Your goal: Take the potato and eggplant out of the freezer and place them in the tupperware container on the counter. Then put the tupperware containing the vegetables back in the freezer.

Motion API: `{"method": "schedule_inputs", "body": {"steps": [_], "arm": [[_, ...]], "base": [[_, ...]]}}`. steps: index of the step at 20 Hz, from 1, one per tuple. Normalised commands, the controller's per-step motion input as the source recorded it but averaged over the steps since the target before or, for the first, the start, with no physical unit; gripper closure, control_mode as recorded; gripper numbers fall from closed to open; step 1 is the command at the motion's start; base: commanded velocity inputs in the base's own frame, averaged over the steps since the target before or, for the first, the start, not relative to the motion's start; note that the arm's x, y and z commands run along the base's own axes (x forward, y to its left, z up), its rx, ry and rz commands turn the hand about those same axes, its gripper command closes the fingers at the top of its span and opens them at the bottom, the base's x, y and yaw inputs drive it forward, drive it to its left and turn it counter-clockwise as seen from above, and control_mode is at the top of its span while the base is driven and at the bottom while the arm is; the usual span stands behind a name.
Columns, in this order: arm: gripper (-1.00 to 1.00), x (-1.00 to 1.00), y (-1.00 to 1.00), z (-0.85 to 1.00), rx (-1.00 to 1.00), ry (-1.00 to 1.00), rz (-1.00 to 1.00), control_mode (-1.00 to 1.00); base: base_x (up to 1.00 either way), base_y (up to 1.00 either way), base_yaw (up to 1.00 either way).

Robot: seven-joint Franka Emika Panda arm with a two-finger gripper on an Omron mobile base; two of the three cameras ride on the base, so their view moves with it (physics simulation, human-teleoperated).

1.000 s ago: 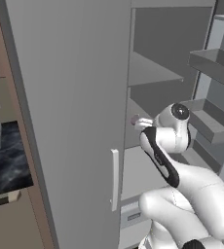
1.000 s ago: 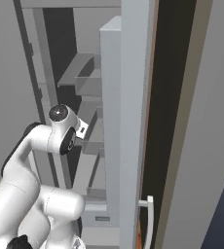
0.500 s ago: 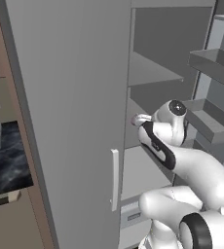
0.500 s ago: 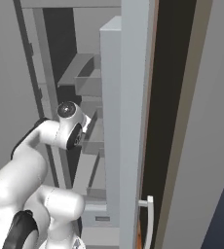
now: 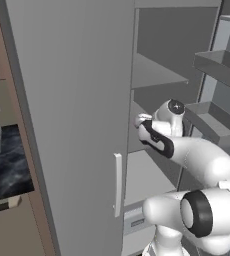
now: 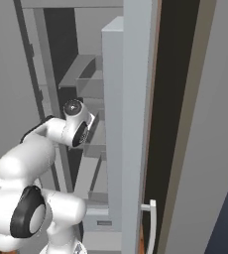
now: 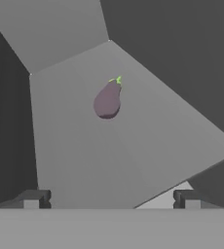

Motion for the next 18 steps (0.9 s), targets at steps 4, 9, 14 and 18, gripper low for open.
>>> {"method": "schedule_inputs", "body": {"steps": [4,9,14,18], "arm": [[-1.00,0.29,-0.04,-0.08,0.00,0.00,0.00,-1.00],[-1.00,0.34,-0.05,-0.09,0.00,0.00,0.00,-1.00],[-1.00,0.33,-0.05,-0.07,0.00,0.00,0.00,-1.00],[-1.00,0.30,-0.03,-0.09,0.01,0.00,0.00,-1.00]], "base": [[0.00,0.00,0.00],[0.00,0.00,0.00],[0.00,0.00,0.00],[0.00,0.00,0.00]]}}
